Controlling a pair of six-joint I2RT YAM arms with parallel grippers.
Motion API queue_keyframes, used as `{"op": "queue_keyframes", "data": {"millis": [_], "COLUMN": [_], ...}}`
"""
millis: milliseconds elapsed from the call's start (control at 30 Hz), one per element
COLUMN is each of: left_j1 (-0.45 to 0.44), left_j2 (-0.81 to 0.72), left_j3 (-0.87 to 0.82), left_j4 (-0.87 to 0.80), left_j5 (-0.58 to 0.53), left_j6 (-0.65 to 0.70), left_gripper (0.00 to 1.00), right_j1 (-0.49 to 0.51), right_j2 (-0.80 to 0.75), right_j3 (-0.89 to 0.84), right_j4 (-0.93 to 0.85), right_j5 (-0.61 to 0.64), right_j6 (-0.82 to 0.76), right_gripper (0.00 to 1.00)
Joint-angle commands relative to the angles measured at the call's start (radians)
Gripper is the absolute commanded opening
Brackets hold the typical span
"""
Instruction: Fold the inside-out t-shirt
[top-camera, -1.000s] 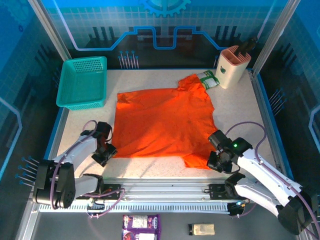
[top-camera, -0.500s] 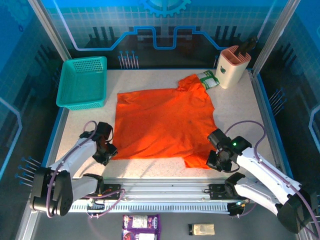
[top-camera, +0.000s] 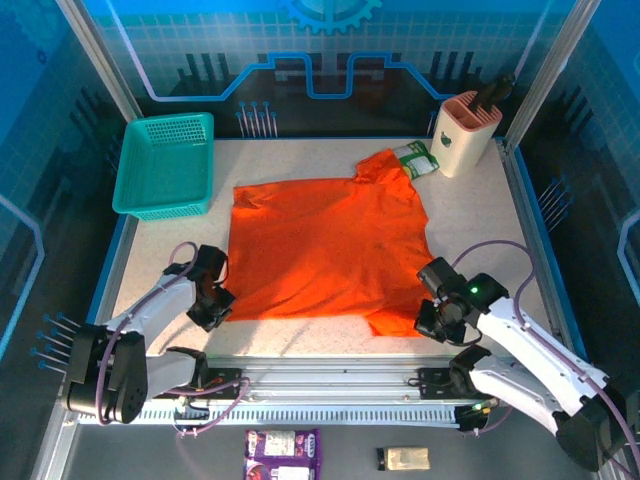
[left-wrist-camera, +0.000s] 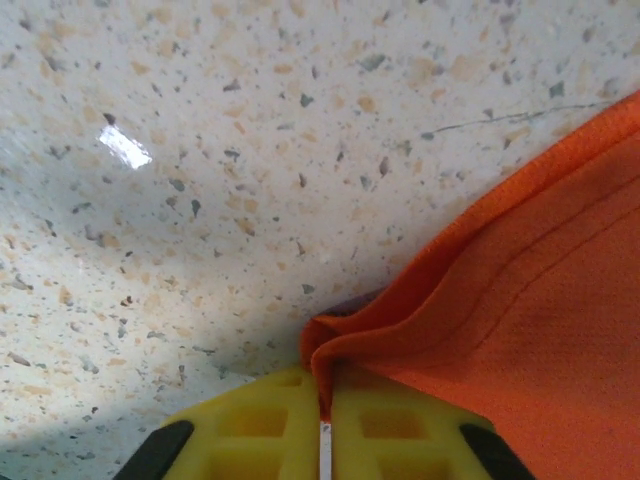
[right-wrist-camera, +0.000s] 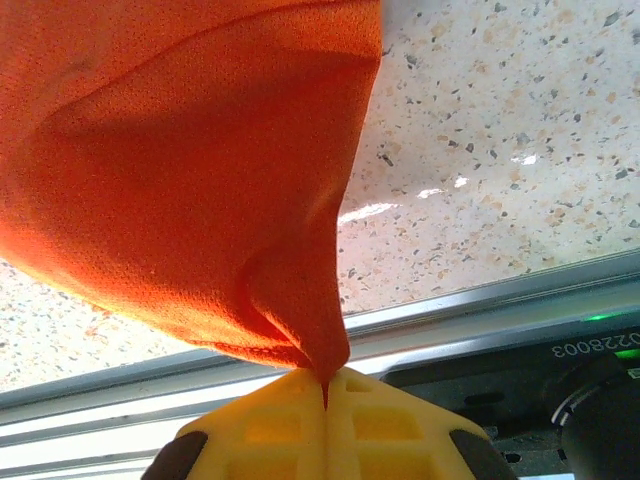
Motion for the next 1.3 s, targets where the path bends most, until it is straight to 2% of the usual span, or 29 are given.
{"op": "queue_keyframes", "data": {"millis": [0, 233, 400, 533, 833, 1267], "left_j1": [-0.001, -0.002, -0.002, -0.002, 0.001, 0.033], "left_j2": [-0.037, -0.248, -0.326, -0.356, -0.142, 0.279], "left_j3": [-0.004, 0.095, 0.147, 0.195, 0.335, 0.565], "left_j4": [-0.006, -0.198, -0.302, -0.332, -0.213, -0.098], "left_j5": [-0.022, -0.046, -0.019, -0.008, -0.01, -0.036], "left_j6": [0.004, 0.001, 0.007, 0.024, 0.169, 0.384], "left_gripper": [0.01, 0.0, 0.0, 0.0, 0.0, 0.0], "right_j1": [-0.015, -0.013, -0.01, -0.009, -0.044, -0.292], "right_j2": [-0.046, -0.174, -0.25, -0.254, -0.006, 0.344], "right_j3": [0.047, 0.148, 0.203, 0.274, 0.379, 0.397], "right_j4": [-0.078, -0.241, -0.322, -0.334, -0.133, 0.204], "right_j5": [0.041, 0.08, 0.055, 0.054, 0.146, 0.007], "right_j6": [0.025, 0.03, 0.037, 0.018, -0.148, -0.428], "right_gripper": [0.0, 0.0, 0.0, 0.0, 0.0, 0.0]}}
